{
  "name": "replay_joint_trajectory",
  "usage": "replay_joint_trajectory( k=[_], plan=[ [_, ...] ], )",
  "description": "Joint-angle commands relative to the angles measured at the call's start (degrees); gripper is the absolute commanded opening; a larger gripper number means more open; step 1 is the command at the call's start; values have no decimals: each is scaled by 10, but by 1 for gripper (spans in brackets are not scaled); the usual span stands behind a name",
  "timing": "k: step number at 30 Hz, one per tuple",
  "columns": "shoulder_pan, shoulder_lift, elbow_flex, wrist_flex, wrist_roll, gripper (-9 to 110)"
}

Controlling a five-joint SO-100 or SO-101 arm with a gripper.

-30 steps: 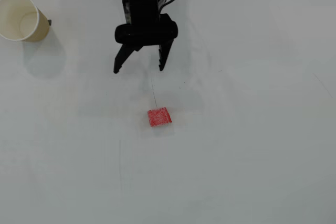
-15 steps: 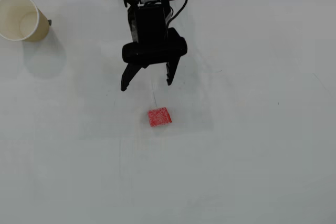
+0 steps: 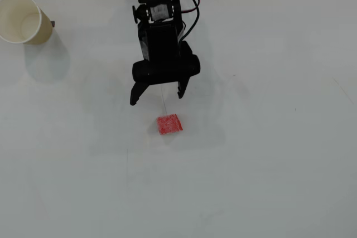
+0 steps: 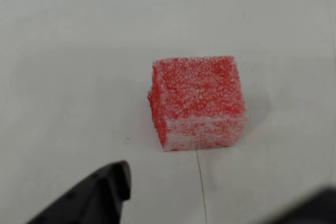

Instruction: Pick up the cube and drop it in the cup.

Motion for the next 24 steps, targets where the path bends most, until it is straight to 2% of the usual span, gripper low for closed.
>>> replay_joint_trajectory(
  k=[1,24],
  plan=[
    [-3,-16,-84,-28,-3,43],
    [11,-244,-199,-104,-3,43]
  ],
)
